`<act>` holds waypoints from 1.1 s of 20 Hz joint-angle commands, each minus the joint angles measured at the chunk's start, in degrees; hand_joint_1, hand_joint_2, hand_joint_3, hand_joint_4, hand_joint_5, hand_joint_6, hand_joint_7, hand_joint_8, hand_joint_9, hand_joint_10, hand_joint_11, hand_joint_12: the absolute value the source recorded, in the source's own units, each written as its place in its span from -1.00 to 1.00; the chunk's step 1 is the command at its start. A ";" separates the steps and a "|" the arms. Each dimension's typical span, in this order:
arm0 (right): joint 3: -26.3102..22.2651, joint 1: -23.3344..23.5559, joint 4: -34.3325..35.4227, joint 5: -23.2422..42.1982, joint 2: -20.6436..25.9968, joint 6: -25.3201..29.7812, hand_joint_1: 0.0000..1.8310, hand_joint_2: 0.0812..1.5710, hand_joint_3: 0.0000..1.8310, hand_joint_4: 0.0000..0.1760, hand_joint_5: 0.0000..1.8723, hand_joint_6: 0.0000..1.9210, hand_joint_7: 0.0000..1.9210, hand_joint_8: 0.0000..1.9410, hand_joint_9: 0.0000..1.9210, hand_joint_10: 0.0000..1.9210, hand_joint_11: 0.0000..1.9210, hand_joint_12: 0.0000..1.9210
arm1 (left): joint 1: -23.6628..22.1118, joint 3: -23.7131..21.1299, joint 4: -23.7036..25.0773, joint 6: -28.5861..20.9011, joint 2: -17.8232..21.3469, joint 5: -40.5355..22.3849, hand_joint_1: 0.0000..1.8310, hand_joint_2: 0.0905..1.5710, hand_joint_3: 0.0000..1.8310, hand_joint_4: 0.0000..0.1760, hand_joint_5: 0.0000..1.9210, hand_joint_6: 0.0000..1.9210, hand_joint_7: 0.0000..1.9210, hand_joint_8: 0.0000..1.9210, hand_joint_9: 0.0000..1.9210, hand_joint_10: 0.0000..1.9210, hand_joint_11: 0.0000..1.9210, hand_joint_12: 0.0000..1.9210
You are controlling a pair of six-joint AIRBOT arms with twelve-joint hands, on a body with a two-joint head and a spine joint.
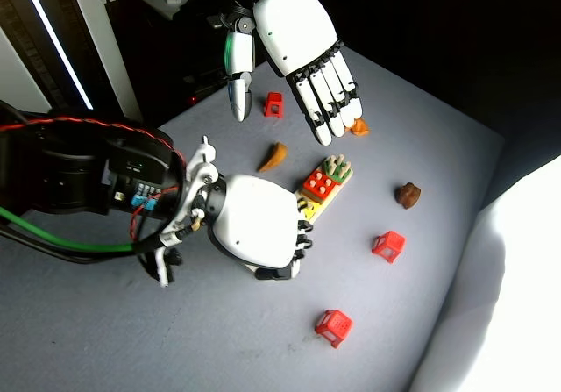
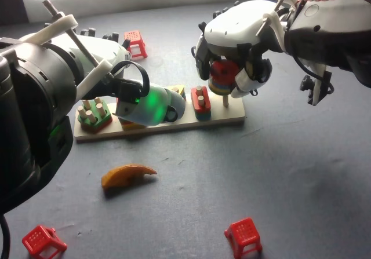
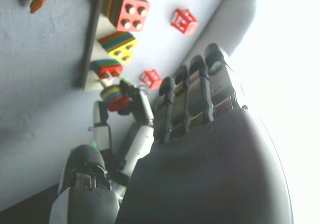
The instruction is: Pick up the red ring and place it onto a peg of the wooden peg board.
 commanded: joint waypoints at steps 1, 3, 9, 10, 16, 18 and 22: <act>0.16 0.27 -0.75 2.34 0.12 -0.12 0.50 0.36 -1.00 -1.00 0.02 0.08 0.07 -0.18 0.05 0.13 -0.04 0.33 | -0.29 0.00 5.08 0.13 -0.06 0.15 -1.00 0.38 -1.00 -1.00 -0.91 -0.99 -0.94 -0.99 -0.97 -0.99 -0.99 -0.91; 0.14 0.03 -0.75 2.31 0.09 -0.13 0.50 0.36 -1.00 -1.00 0.01 0.09 0.06 -0.17 0.05 0.14 -0.04 0.35 | -0.30 0.00 5.08 0.13 -0.06 0.15 -1.00 0.39 -1.00 -1.00 -0.91 -1.00 -0.93 -1.00 -0.96 -1.00 -1.00 -0.89; -1.51 -0.20 -0.75 2.29 1.64 -0.14 0.37 0.38 -1.00 -1.00 0.01 0.11 0.08 -0.11 0.07 -0.17 -0.07 0.35 | -0.31 0.01 5.14 0.13 -0.06 0.15 -1.00 0.39 -1.00 -1.00 -0.90 -1.00 -0.92 -0.99 -0.95 -1.00 -1.00 -0.83; -2.16 -0.31 -0.75 2.18 2.16 -0.15 0.37 0.38 -1.00 -1.00 0.01 0.11 0.08 -0.11 0.07 -0.17 -0.07 0.35 | -0.31 0.02 5.15 0.13 -0.06 0.15 -1.00 0.39 -1.00 -1.00 -0.90 -1.00 -0.92 -0.99 -0.95 -1.00 -1.00 -0.83; -3.41 -0.60 -0.89 2.03 3.13 -0.35 0.50 0.37 -1.00 -1.00 -0.01 0.10 0.05 -0.13 0.03 0.17 -0.09 0.37 | -0.31 0.03 5.18 0.13 -0.06 0.15 -1.00 0.39 -1.00 -1.00 -0.90 -1.00 -0.92 -1.00 -0.94 -1.00 -1.00 -0.83; -3.40 -0.61 -1.64 2.04 2.97 -0.35 0.50 0.37 -1.00 -1.00 -0.01 0.12 0.05 -0.14 0.02 0.16 -0.08 0.37 | -0.31 0.03 5.18 0.13 -0.06 0.15 -1.00 0.39 -1.00 -1.00 -0.92 -1.00 -0.95 -1.00 -0.96 -1.00 -1.00 -0.87; -3.09 -0.91 -2.17 2.35 2.67 -0.38 0.50 0.37 -1.00 -1.00 -0.01 0.13 0.04 -0.14 0.03 0.15 -0.07 0.33 | -0.31 0.03 5.18 0.13 -0.06 0.15 -1.00 0.38 -1.00 -1.00 -0.94 -0.99 -0.97 -0.99 -0.98 -0.99 -0.99 -0.95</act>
